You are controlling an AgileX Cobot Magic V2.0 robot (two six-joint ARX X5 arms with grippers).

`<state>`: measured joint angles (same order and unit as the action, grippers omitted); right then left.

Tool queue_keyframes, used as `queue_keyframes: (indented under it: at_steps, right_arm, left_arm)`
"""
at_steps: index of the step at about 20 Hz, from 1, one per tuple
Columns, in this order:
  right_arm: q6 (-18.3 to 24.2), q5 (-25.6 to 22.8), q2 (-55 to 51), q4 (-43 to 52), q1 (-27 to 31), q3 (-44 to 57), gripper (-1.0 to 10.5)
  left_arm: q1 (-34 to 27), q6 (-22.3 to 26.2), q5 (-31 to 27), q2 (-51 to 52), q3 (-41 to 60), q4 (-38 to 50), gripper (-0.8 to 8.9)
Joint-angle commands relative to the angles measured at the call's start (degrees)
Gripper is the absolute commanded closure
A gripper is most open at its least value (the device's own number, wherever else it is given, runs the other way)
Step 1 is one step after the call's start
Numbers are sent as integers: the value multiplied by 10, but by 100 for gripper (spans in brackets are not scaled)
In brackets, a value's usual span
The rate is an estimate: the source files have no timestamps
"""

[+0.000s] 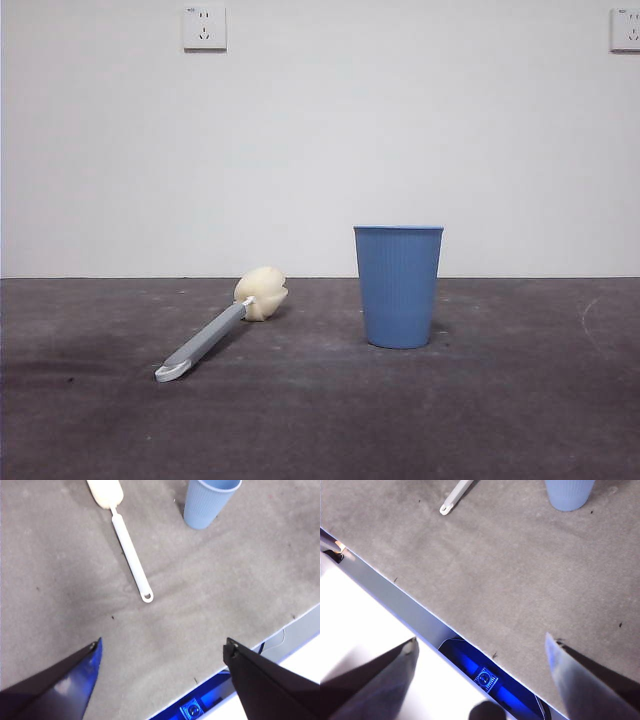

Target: Pick up the cup brush,pick up the cup,insert the brush into the cup,clean the cup,put the cup brush back,put the cup back to the fixed position on the table

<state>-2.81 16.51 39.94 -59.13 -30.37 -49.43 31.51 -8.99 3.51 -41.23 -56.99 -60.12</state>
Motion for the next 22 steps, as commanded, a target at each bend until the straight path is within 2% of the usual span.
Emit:
queue_keyframes:
  at_steps: [1, 2, 3, 4, 7, 22]
  right_arm:
    - [-4, 2, -1, 2, -1, -4, 703]
    - [-4, 4, -1, 2, -1, -4, 792]
    - [-3, 21, -1, 2, -1, -4, 883]
    - [-3, 44, -1, 4, -1, -4, 936]
    - [-3, 78, -1, 13, -1, -4, 958]
    - [-14, 72, -3, 13, -1, -4, 945]
  left_arm:
    - [0, 7, 1, 1, 3, -6, 492]
    - [0, 7, 0, 1, 3, -7, 597]
    - [0, 7, 0, 1, 3, -7, 746]
    - [0, 7, 0, 1, 3, -7, 834]
    - [0, 7, 0, 1, 3, -7, 822]
    - [0, 7, -4, 1, 3, -10, 817]
